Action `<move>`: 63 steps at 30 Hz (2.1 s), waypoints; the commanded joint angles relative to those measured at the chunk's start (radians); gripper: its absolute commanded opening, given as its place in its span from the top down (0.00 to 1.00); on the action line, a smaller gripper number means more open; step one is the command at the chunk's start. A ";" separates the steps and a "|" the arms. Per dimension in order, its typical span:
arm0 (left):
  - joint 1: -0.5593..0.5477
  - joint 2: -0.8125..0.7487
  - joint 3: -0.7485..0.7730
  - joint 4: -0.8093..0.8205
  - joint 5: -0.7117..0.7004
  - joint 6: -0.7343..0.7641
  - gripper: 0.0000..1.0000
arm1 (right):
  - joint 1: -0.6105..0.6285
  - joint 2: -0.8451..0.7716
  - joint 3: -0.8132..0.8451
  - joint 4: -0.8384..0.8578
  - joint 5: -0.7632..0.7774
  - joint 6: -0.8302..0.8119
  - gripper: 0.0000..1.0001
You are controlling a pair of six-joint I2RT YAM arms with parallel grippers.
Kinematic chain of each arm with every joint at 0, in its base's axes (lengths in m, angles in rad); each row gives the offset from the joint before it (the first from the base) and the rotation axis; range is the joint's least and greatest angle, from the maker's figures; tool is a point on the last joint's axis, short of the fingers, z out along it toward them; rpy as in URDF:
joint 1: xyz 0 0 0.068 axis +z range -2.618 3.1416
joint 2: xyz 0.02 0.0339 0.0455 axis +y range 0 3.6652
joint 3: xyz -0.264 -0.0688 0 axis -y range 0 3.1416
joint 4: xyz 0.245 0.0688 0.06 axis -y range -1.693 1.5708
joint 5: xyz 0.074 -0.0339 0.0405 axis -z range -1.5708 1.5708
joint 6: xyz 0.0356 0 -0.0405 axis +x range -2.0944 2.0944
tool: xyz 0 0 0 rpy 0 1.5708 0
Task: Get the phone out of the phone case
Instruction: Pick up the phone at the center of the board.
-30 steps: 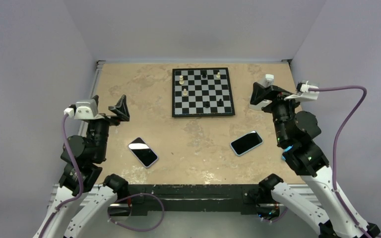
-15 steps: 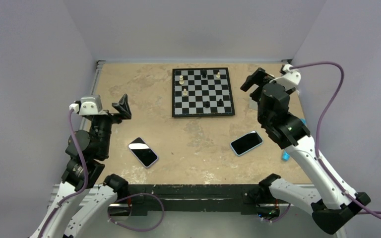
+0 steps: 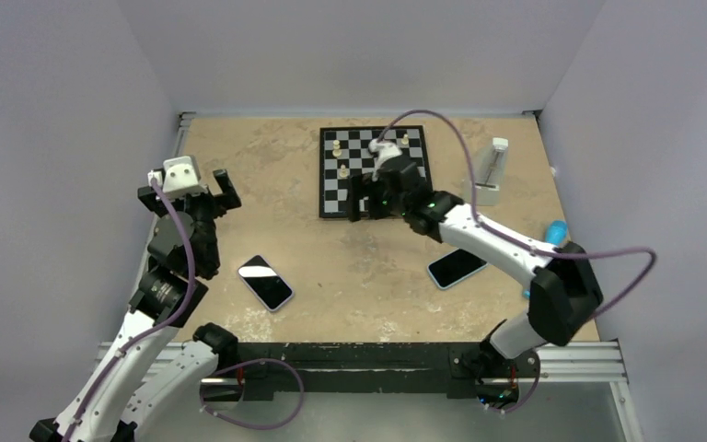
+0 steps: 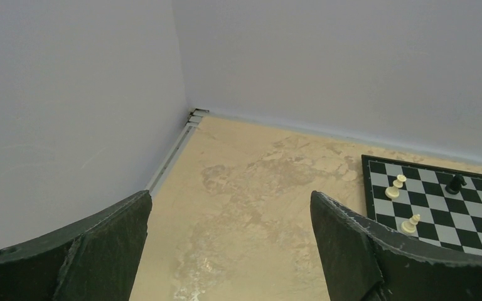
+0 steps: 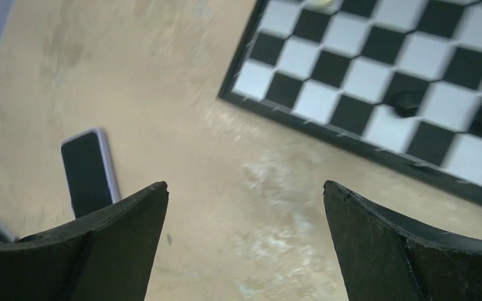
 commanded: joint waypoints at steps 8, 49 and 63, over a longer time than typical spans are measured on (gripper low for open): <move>0.045 0.089 0.114 -0.122 -0.025 -0.103 0.00 | 0.382 0.381 0.267 0.095 -0.025 0.019 0.01; 0.269 0.346 0.317 -0.516 0.218 -0.397 0.00 | 0.639 0.795 0.446 0.056 0.213 -0.074 0.01; 0.269 0.193 0.176 -0.779 0.238 -0.498 0.00 | 0.649 0.803 0.390 0.060 0.291 -0.118 0.27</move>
